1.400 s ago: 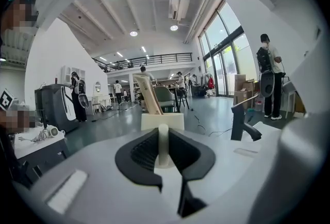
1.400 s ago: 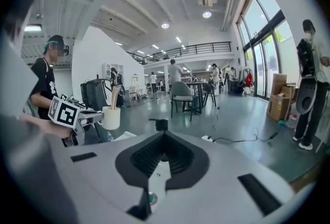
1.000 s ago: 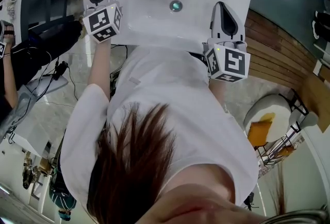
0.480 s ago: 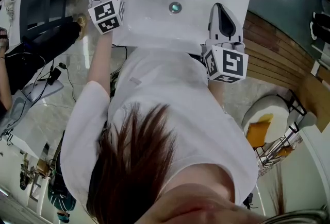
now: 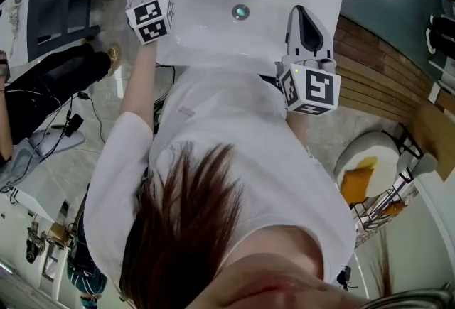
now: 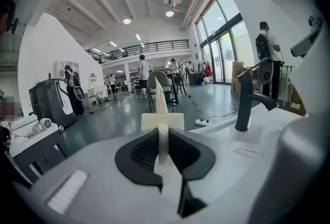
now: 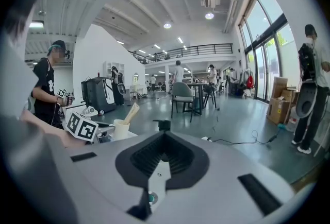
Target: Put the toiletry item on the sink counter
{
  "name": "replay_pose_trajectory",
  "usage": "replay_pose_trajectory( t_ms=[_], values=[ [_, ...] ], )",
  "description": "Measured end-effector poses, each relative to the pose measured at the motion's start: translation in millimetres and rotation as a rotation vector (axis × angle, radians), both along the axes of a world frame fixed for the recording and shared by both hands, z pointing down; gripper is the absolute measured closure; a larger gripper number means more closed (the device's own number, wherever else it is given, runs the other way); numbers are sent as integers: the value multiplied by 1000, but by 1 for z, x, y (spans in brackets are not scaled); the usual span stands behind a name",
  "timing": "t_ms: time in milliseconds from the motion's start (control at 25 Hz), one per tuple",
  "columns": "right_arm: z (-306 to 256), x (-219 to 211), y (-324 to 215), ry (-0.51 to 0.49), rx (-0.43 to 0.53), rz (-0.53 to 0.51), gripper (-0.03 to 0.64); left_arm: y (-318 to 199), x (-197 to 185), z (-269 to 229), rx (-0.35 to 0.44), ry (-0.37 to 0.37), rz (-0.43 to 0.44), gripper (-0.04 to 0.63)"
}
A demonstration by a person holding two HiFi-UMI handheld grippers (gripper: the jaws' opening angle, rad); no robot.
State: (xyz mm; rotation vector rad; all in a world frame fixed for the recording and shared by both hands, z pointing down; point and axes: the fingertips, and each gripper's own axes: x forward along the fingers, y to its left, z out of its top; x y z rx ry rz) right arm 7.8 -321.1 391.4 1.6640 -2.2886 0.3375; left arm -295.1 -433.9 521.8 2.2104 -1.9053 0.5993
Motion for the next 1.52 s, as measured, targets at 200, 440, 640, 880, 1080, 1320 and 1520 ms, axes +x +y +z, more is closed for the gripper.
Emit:
replay_pose_trajectory(
  t_ms=[200,440,640,880,1080,1320,1520],
  values=[
    [0,1,2,3,-6,6,612,-3,0,5,-14,5,-2,549],
    [2,3,6,6,-13,11,612,-2,3,8,-21,9,1,549],
    [0,1,8,6,-7,9,612,-2,3,13,-23,18,-9,549],
    [1,2,10,7,-7,12,612,1,5,16,-16,11,1,549],
    [-3,1,13,5,0,10,612,8,6,16,-18,2,11,549],
    [-3,-1,14,6,1,9,612,15,7,22,-32,-6,20,549],
    [-2,0,15,4,3,11,612,18,6,28,-41,-1,14,548]
  ],
)
